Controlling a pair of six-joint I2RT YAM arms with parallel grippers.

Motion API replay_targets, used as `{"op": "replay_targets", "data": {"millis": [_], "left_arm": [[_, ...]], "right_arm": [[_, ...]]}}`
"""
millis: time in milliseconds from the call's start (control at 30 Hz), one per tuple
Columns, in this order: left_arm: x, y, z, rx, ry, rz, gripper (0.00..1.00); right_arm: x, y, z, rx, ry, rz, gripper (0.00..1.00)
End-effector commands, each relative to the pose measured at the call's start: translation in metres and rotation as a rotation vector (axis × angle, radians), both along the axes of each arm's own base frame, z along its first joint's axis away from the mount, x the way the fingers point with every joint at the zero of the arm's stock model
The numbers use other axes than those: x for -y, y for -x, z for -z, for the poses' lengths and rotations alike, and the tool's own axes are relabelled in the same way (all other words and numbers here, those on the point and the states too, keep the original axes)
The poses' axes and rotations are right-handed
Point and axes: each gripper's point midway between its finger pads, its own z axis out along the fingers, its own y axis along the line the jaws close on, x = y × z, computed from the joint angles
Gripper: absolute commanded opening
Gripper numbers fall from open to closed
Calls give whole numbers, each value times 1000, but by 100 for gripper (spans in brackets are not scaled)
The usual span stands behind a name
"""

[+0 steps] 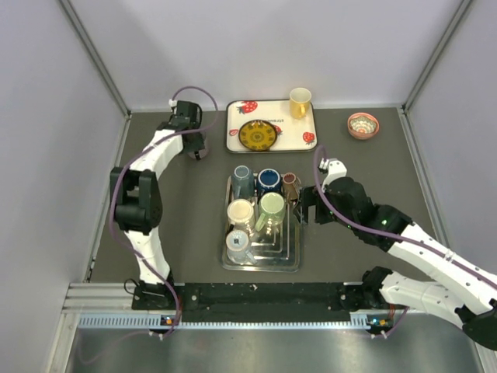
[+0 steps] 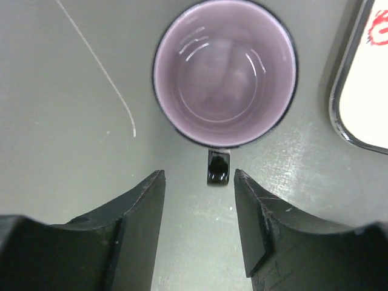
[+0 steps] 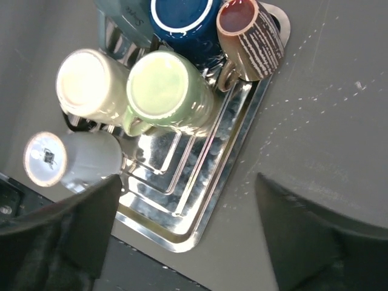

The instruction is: Turn the mug right side up

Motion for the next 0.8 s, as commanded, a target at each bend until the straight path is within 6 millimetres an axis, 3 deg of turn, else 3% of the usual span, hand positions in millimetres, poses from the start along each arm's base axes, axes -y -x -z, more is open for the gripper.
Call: {"op": "replay_targets", "data": {"millis": [0,33,67,100,133,200,233,267,300,333,367,433,467,600,667,700,767], "left_arm": [[-14,17,-96,201,13,-82,62],[-14,25,-107,224,6,-104,66],[-14,38,-136,292,16,-109,70],[-6,52,-136,294,26,-101,91],[-1,61,-144,317,46,-88,99],[14,93,-156,359,120,-53,99],[28,109,-180,439,197,1,99],[35,125,-155,403,208,35,99],[56,140,-152,411,250,89,99],[65,157,-162,456,284,135,99],[89,178,-141,421,281,211,99],[104,205,-136,424,314,244,99],[110,224,-112,376,296,229,99],[94,259,-73,301,287,84,99],[85,268,-61,292,325,34,99],[82,271,-68,327,365,30,99],[74,275,-62,351,383,9,99]], "right_arm": [[4,-6,-10,47,-8,38,99],[7,-10,-10,59,1,63,99],[8,-12,-11,68,4,70,99],[8,-15,-13,83,6,71,99],[6,-15,-15,88,2,66,99],[-1,-16,-17,85,-6,38,99],[-3,-15,-16,78,-10,28,99],[-7,-16,-11,59,-4,23,99],[-10,-14,-8,43,-9,10,99],[-12,-13,-3,26,-9,12,99],[-14,-13,3,0,-11,17,99],[-23,-9,10,-34,-44,-4,99],[-27,-7,13,-56,-74,2,99],[-62,19,13,-77,-177,-199,99],[-68,30,18,-20,-73,-279,99],[-79,39,17,14,-3,-310,99],[-78,45,31,-6,126,-329,99]]}}
